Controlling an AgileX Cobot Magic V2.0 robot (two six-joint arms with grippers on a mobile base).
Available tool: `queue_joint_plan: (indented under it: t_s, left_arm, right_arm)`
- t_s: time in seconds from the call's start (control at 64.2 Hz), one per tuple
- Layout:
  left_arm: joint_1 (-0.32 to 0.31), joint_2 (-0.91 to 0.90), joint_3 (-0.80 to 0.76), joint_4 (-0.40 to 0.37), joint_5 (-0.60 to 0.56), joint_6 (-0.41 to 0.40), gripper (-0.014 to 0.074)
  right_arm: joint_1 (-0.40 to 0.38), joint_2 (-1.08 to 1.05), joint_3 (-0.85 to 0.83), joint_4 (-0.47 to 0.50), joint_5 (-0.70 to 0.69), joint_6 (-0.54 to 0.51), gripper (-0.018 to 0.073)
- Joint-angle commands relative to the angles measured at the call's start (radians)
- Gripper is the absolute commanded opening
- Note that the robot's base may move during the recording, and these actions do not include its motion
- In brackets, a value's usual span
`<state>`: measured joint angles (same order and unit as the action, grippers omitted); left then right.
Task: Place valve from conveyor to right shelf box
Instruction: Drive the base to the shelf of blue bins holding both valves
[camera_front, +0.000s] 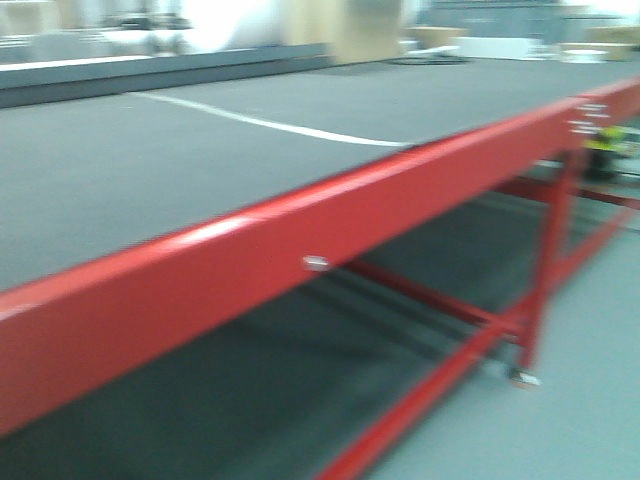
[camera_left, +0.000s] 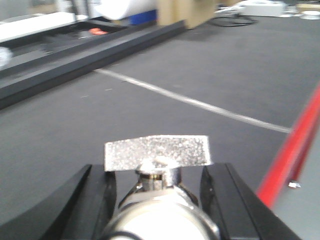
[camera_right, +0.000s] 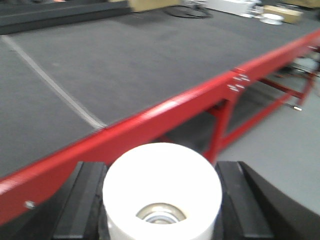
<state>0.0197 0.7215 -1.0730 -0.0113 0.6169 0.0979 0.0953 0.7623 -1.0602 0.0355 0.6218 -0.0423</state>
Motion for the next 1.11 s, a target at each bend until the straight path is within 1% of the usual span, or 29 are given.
queue_joint_plan:
  t_s: [0.0, 1.091]
  left_arm:
    - [-0.006, -0.009, -0.005, -0.007, -0.059, -0.005, -0.0111]
    - [-0.006, -0.009, -0.005, -0.007, -0.059, -0.005, -0.0111]
  right_arm:
    - [-0.001, -0.012, -0.017, -0.005, -0.084, -0.001, -0.0153]
    - [-0.001, -0.012, -0.017, -0.005, -0.084, -0.001, -0.0153]
